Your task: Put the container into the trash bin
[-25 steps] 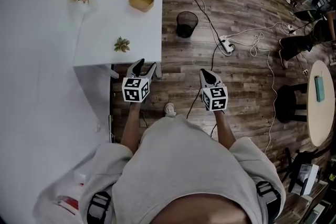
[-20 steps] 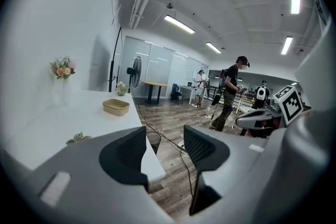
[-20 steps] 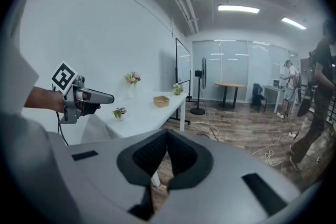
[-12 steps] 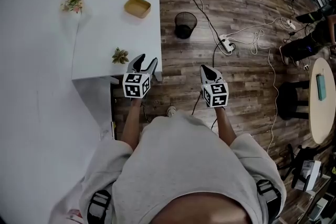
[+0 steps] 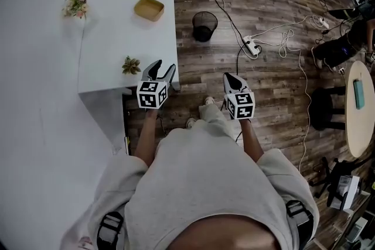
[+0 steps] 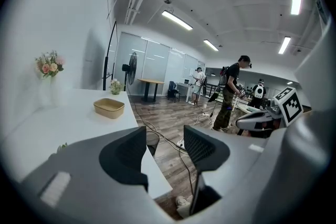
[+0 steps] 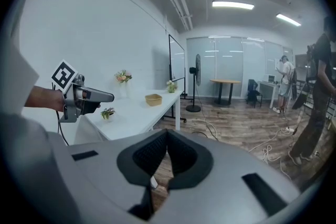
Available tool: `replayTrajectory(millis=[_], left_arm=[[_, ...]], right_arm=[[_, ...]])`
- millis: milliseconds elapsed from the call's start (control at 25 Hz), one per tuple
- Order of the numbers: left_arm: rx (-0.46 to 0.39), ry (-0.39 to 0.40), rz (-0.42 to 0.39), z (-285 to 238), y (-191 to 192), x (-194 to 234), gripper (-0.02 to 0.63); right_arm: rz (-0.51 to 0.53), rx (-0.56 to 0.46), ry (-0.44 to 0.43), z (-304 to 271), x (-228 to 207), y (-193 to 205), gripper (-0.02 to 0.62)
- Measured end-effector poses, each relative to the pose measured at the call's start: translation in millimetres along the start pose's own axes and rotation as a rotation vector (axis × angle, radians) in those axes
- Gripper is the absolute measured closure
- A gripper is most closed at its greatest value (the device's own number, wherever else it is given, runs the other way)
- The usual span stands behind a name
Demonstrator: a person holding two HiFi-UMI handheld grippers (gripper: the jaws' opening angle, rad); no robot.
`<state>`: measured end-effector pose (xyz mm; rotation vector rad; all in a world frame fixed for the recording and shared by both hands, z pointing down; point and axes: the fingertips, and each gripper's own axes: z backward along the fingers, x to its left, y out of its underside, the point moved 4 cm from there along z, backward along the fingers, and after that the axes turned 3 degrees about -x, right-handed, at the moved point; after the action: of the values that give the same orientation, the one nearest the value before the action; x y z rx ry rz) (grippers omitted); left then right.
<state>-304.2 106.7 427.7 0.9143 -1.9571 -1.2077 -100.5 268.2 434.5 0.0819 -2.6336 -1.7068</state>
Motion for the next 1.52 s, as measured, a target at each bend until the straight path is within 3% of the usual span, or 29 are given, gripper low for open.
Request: replayTrajectory(millis=[720,1520], left_arm=[[0.023,-0.018,0.013,-80.7,-21.8,22.8,0.377],[0.079,-0.074,0.056,-264.5,-90.6,43.6,0.377]], right_arm=[[-0.019,0.013,-0.034,-69.8,-52.4,-13.0,0.581],[-0.022,0.027,-0.074,-199.5,-220.0,-84.2,0.581]])
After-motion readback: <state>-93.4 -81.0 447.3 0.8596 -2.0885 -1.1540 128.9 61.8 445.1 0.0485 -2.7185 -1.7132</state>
